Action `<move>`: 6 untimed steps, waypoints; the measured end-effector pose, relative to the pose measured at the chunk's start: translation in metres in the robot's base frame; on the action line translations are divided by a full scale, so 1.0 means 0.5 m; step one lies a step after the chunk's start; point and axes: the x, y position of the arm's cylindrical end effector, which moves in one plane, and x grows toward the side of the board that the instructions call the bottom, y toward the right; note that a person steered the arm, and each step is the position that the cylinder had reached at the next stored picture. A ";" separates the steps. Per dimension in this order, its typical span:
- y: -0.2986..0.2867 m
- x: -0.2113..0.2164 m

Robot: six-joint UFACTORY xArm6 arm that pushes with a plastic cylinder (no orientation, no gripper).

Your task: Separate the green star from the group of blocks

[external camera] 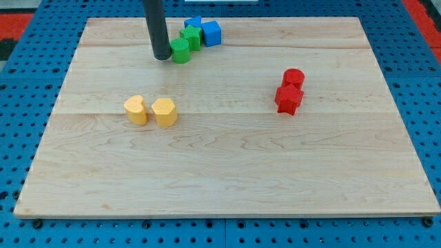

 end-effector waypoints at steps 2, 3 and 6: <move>0.004 -0.089; 0.009 -0.125; 0.372 0.078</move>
